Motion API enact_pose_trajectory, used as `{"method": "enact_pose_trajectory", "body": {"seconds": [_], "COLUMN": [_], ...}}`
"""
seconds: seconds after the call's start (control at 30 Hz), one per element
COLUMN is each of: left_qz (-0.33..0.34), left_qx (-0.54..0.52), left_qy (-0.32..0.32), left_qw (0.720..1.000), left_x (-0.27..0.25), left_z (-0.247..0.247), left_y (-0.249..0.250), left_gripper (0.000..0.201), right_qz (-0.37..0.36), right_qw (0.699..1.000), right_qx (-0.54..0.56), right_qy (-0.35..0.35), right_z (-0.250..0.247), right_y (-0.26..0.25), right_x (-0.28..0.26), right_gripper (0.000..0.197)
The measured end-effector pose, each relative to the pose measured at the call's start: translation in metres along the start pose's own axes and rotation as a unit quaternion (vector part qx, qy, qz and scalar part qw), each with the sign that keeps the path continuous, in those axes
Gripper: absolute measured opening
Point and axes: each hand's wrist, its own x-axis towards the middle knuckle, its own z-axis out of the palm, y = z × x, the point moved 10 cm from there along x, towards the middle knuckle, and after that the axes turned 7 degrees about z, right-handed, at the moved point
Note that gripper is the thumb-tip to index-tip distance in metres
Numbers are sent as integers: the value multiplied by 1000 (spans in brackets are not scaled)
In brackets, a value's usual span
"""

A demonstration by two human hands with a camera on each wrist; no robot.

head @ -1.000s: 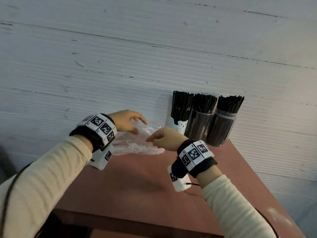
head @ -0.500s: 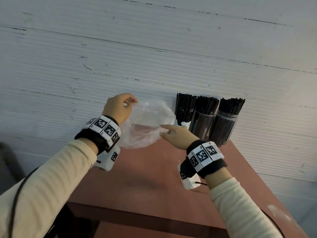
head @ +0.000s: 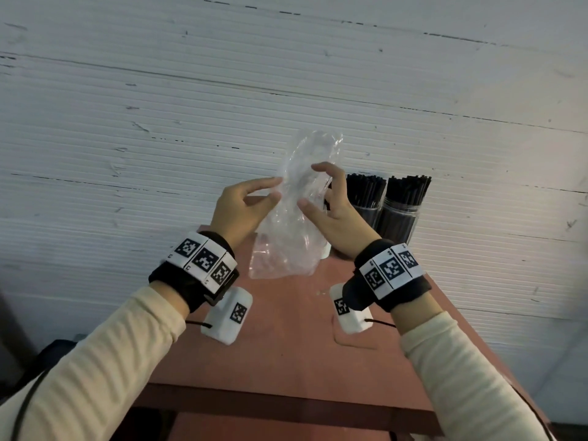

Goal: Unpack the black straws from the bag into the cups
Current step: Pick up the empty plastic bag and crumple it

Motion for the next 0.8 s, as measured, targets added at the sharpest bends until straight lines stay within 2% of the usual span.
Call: {"method": "enact_pose_trajectory", "body": {"seconds": [0.13,0.27,0.33,0.4,0.47,0.53,0.6,0.67,0.73,0.8], "left_qz": [30,-15,-23,0,0,-38,-89,-130,-136,-119], "left_qx": [-34,-123,-149,-97,-19,-6,-54,-143,-228,-243], "left_qy": [-58,-131,-96,-11,8,-41,-100,-154,-156,-112], "left_qw": [997,984,984,995,1000,998,990,969,951,956], "left_x": [-10,-19,-17,-11,-7,-9,-18,-29,-31,-28], "left_z": [38,64,56,30,14,14,23,37,42,36], "left_y": [23,24,21,15,1,-19,-31,-38,-39,-34], "left_gripper": [22,27,22,19,27,37,50,72,80,74], "right_qz": [-22,-7,-5,-1,-12,-24,-23,-21,-18,-9], "right_qw": [998,997,995,995,997,997,995,993,994,997], "right_qx": [-47,-80,-96,-87,-48,7,63,98,86,53], "right_qy": [-33,20,39,56,67,74,75,66,60,61], "right_z": [3,-19,-31,-46,-60,-73,-80,-83,-84,-85], "right_y": [-7,-1,2,3,-2,-4,-1,3,5,9], "right_x": [-10,-17,-22,-29,-38,-46,-52,-56,-59,-62], "right_gripper": [58,65,58,55,55,57,58,60,59,58]}}
